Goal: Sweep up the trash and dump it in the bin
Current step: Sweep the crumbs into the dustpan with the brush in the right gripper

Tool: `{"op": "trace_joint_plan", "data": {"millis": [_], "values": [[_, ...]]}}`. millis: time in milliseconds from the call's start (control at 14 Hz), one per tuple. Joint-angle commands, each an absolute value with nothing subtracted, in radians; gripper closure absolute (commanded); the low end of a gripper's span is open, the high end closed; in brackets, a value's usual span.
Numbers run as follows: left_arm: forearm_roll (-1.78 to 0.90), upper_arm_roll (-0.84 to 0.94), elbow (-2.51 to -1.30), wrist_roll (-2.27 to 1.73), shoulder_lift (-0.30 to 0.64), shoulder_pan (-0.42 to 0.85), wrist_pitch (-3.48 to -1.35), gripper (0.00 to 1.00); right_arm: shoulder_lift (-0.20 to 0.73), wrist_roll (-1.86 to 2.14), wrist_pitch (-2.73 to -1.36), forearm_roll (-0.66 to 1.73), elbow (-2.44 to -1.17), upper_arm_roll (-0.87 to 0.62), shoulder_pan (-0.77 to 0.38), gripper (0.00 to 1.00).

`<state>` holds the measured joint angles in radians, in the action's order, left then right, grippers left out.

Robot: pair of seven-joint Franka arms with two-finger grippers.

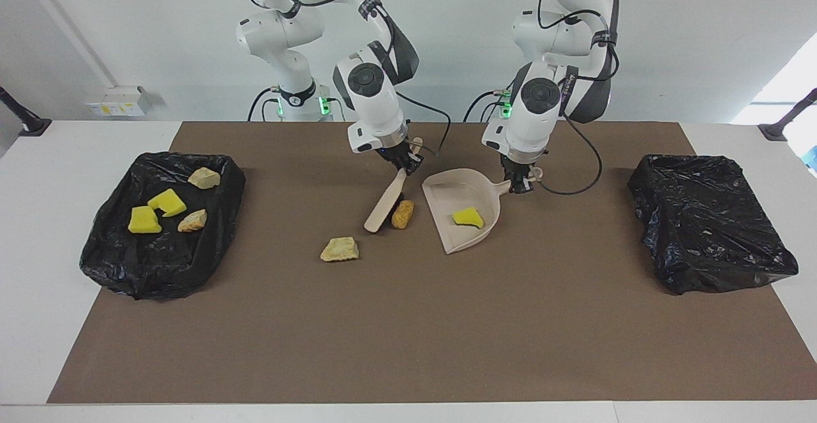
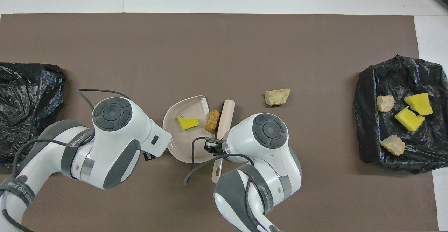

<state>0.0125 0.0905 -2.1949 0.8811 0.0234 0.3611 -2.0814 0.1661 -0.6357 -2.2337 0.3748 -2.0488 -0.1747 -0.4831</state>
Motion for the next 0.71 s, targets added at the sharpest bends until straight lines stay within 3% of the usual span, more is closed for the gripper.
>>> {"op": "trace_joint_plan", "data": {"millis": [0, 357, 643], "values": [[-0.003, 0.087, -2.233, 0.867, -0.008, 0.362, -2.118, 1.00, 0.183, -0.421, -2.238, 0.437, -2.008, -0.187, -0.498, 1.00], [-0.003, 0.087, -2.233, 0.867, -0.008, 0.362, -2.118, 1.00, 0.100, -0.307, -2.082, 0.419, -2.003, -0.175, -0.424, 1.00], [-0.003, 0.087, -2.233, 0.856, -0.008, 0.362, -2.118, 1.00, 0.054, -0.265, -1.990, 0.227, -2.005, -0.173, -0.318, 1.00]]}}
